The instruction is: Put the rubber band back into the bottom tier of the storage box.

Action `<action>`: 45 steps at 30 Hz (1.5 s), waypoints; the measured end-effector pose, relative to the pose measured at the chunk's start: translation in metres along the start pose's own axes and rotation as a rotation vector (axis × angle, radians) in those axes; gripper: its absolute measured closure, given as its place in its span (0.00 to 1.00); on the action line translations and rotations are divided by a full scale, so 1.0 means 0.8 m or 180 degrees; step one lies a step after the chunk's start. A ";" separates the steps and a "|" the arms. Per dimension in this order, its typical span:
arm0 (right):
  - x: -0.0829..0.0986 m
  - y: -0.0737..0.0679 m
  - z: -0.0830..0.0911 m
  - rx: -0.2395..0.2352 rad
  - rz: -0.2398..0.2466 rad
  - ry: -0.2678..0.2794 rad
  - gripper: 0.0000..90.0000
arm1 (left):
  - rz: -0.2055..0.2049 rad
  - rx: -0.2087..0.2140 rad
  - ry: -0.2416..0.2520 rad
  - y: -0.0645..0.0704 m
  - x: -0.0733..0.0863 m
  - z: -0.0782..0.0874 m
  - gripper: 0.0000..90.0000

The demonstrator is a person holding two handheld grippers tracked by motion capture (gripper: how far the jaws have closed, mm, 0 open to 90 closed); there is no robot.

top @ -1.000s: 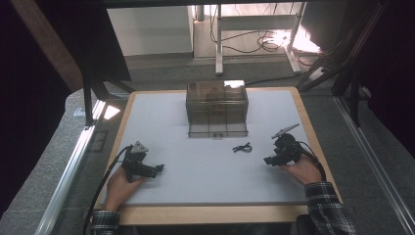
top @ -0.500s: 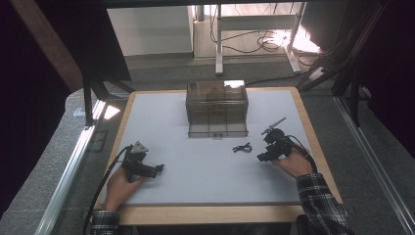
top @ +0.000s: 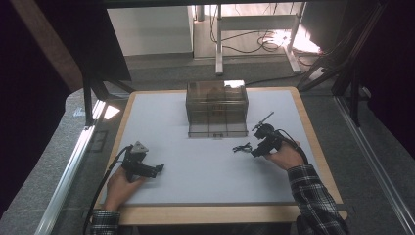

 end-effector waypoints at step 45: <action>-0.040 -0.016 -0.021 -0.0108 0.0168 -0.0405 0.97 | -0.0001 0.0000 -0.0002 0.000 0.000 0.000 0.00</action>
Point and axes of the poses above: each handheld gripper's, and its own axes: z roughly backward along the jaws, x roughly out of its underside, y roughly to its right, the point moved 8 cm from there along -z, roughly forward along the jaws, and after that the axes turned 9 degrees about x, right-handed, at the moved point
